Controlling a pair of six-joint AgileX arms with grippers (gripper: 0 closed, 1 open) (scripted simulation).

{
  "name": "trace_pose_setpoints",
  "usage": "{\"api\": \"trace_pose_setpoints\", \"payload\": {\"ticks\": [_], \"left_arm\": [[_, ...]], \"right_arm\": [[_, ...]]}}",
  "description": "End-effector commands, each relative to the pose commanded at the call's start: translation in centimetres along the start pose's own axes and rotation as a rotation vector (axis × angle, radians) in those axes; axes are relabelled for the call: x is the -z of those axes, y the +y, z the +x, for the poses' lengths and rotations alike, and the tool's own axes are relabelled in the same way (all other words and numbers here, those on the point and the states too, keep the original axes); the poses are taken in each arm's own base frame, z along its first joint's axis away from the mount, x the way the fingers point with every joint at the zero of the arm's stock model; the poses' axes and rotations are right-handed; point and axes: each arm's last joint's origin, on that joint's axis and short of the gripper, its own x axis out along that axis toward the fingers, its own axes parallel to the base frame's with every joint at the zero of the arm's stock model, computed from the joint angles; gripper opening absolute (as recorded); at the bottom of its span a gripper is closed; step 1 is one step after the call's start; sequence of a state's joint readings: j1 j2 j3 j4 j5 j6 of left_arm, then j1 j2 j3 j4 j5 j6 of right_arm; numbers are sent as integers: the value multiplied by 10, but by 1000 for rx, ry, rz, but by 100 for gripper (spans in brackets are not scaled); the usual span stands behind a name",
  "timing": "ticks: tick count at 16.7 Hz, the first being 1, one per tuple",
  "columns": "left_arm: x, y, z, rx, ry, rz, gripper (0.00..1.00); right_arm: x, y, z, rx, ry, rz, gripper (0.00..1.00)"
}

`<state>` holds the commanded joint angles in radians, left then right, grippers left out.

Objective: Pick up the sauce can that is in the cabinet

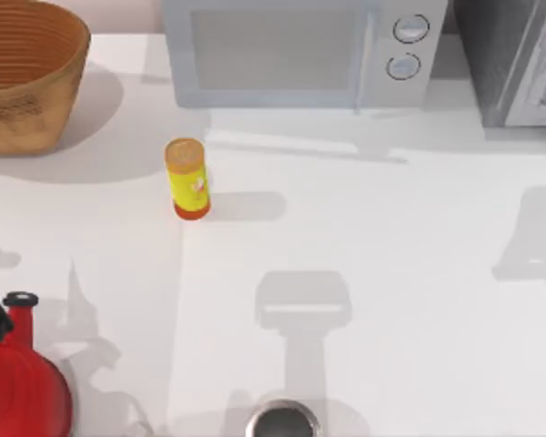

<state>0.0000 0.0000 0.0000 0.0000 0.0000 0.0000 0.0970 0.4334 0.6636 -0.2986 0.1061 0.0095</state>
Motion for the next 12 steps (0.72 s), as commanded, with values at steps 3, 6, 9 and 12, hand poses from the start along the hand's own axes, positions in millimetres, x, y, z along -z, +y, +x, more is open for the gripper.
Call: {"api": "trace_pose_setpoints", "payload": {"ticks": [3,6,9,12], "left_arm": [[0,0,0,0,0,0,100],[0,0,0,0,0,0,100],[0,0,0,0,0,0,100],[0,0,0,0,0,0,100]], "right_arm": [[72,-4,1,-3,-5,3,0],[124,-6,4,-6,-32,4,0],[152,-8,6,-8,-60,3,0],[159,-8,7,-8,-67,3,0]]}}
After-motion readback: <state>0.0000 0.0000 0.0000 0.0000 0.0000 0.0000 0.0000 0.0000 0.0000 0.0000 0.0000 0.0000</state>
